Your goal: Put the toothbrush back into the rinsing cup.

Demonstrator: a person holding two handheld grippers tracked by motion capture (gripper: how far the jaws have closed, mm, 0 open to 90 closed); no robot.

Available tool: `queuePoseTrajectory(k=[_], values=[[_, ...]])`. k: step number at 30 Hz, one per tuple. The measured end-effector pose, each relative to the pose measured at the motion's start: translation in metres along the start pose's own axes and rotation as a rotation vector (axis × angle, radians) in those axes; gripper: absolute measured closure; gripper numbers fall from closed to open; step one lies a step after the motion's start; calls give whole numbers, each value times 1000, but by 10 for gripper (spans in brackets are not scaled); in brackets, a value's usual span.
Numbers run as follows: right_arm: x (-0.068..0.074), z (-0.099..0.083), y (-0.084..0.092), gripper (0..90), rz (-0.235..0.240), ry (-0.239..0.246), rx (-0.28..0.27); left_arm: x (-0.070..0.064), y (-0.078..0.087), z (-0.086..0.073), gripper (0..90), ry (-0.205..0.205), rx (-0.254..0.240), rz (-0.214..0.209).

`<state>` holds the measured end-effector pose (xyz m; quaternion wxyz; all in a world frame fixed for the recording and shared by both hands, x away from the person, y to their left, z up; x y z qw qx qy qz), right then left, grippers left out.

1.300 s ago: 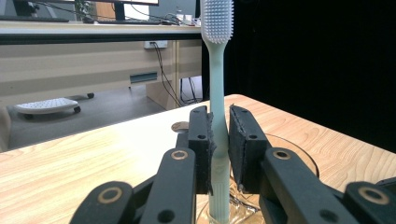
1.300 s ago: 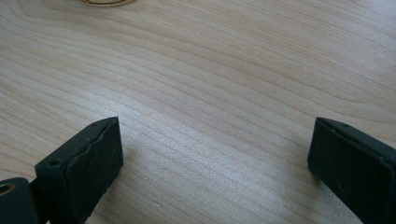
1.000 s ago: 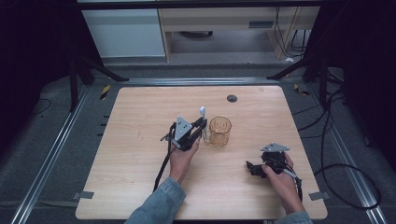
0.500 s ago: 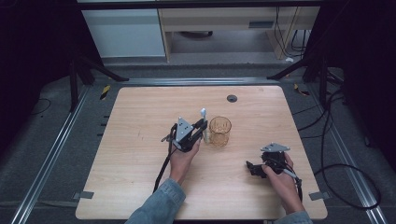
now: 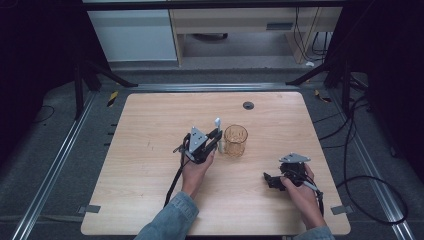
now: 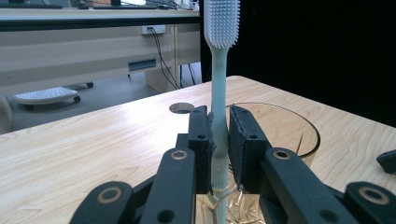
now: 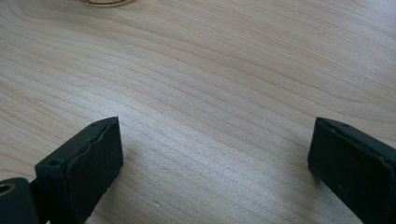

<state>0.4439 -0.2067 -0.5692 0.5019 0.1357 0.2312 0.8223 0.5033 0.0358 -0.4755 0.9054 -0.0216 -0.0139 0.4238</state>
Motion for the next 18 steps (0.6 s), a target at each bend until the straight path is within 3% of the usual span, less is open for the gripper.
queuePoseTrajectory(k=[18], values=[[0,0,0,35,0,2,0,0,1,-5,785,-2,19,-2]])
Point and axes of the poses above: each handheld gripper's, and its own axes: y roughly backward along the jaws, z roughly out of its top, x roughly to its left, the point moved 8 cm from there along -y, roughly forward along the jaws, and after that the axes turned 12 degrees about -x, right-handed, at the moved point
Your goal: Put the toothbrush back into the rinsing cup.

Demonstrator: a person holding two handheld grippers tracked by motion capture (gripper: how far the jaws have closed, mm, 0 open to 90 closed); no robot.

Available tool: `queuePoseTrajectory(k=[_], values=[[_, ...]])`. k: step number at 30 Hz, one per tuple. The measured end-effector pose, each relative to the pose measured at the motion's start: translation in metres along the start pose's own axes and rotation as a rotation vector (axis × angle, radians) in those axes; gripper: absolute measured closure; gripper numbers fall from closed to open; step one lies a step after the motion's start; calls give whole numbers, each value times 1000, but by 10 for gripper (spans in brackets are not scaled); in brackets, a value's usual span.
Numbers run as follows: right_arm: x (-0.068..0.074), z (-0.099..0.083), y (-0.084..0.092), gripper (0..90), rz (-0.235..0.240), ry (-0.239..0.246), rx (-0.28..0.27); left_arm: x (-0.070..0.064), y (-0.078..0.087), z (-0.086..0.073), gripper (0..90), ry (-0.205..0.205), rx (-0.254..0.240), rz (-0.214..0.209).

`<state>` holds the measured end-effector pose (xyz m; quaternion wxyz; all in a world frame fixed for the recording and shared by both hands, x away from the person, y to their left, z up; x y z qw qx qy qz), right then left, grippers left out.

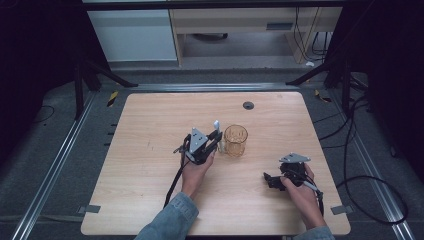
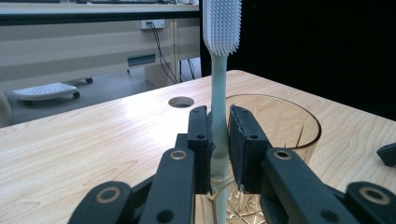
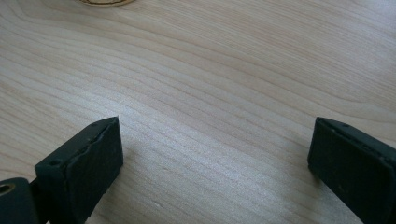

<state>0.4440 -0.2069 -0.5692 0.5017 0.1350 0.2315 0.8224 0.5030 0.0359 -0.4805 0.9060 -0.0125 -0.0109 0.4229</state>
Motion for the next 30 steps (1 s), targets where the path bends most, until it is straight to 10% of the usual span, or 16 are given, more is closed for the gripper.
queuePoseTrajectory(k=[30], values=[[0,0,0,35,1,-1,0,0,0,-1,642,-5,26,3]])
Point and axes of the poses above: each handheld gripper's, and its own axes: y roughly backward along the jaws, z roughly out of its top, x roughly to its left, the point moved 8 cm from there along -y, roughly forward along the jaws, and after that the axes turned 12 degrees about -x, right-handed, at the moved point
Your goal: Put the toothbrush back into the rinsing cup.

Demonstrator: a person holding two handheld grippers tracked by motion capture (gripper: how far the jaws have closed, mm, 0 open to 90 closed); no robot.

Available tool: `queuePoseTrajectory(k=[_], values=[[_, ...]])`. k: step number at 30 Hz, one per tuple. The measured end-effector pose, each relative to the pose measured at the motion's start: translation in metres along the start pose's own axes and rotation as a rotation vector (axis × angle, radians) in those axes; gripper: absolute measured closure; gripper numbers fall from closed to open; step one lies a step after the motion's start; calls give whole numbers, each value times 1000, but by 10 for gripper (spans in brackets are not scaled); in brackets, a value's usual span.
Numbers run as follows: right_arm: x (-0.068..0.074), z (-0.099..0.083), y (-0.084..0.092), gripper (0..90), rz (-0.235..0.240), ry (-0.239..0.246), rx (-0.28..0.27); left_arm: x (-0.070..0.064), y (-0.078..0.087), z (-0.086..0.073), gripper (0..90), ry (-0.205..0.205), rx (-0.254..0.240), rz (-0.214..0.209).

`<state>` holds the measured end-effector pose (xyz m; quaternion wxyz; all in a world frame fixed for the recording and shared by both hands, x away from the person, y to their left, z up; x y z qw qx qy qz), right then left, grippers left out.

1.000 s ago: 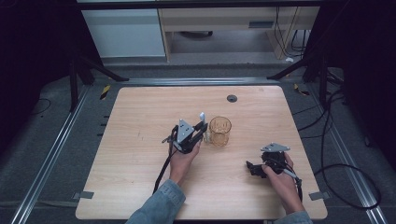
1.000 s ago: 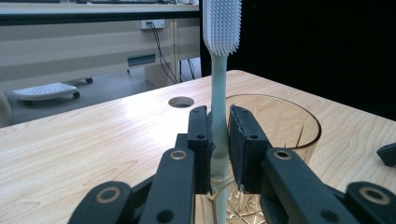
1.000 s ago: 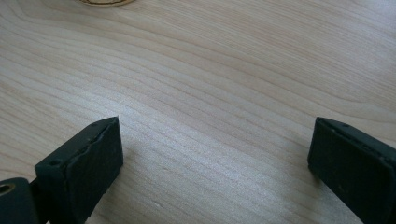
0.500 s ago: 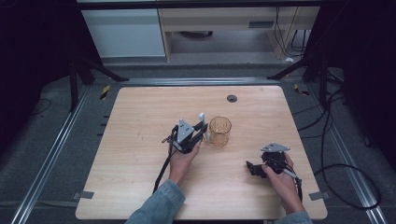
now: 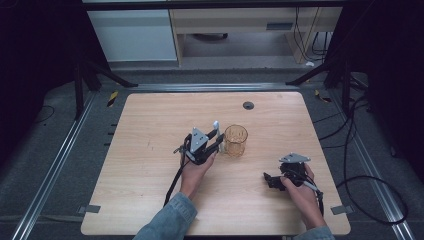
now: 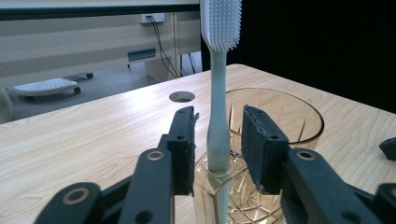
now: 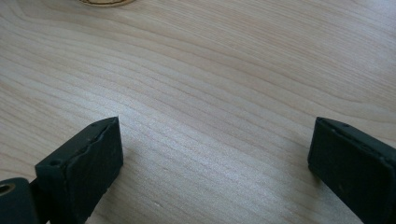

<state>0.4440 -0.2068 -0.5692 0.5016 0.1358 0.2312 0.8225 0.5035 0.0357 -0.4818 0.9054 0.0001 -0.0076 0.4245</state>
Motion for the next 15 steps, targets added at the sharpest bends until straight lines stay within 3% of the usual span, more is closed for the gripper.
queuePoseTrajectory(k=[15], values=[[0,0,0,35,0,1,0,1,-1,1,487,-2,10,3]])
Point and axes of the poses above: each handheld gripper's, and its own axes: y roughly backward along the jaws, z roughly out of its top, x roughly to its left, the point moved 8 cm from there along -y, roughly forward along the jaws, and after that the axes turned 12 degrees about -x, right-handed, at the moved point
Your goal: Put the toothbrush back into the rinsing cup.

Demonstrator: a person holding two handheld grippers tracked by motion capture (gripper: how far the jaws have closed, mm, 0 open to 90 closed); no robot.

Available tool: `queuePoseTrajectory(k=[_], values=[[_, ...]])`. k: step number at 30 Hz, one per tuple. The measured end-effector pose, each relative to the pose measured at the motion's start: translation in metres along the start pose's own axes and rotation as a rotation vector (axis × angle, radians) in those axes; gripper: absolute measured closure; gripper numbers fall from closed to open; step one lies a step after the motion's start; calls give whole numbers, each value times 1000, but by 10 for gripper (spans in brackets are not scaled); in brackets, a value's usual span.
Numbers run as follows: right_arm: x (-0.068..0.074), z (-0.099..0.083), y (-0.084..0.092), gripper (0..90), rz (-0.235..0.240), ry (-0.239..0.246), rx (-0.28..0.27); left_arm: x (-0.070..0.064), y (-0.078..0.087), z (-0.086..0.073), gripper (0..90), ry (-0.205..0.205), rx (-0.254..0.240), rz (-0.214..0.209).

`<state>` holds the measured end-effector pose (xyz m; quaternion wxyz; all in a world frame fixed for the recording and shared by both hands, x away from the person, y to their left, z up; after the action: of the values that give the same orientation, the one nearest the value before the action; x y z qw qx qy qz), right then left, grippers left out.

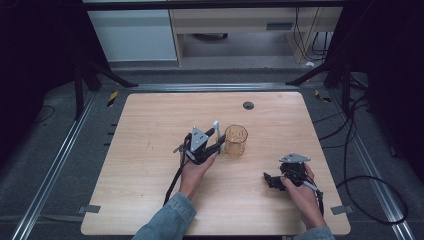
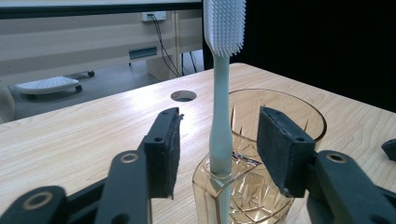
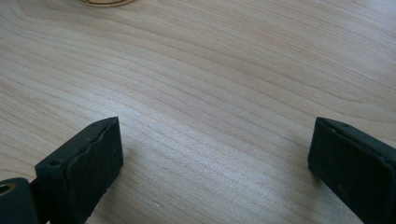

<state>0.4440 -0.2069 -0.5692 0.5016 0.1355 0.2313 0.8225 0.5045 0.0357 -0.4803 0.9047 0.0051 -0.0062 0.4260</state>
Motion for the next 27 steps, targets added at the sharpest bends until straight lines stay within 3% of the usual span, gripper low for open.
queuePoseTrajectory(k=[15,17,22,27], values=[[0,0,0,35,0,0,0,-3,2,3,288,5,27,-31],[0,0,0,35,0,0,0,-4,3,3,250,13,47,-54],[0,0,0,35,0,0,0,-7,6,4,184,-10,86,-78],[0,0,0,35,0,0,0,-7,10,6,141,-28,121,-86]])
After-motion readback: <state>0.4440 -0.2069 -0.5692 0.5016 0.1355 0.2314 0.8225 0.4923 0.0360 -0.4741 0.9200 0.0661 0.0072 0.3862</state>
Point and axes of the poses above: each handheld gripper's, and its own axes: y roughly backward along the jaws, z roughly out of its top, x roughly to its left, the point moved 8 cm from there along -y, roughly forward along the jaws, and after that the axes turned 12 degrees about -x, right-handed, at the moved point
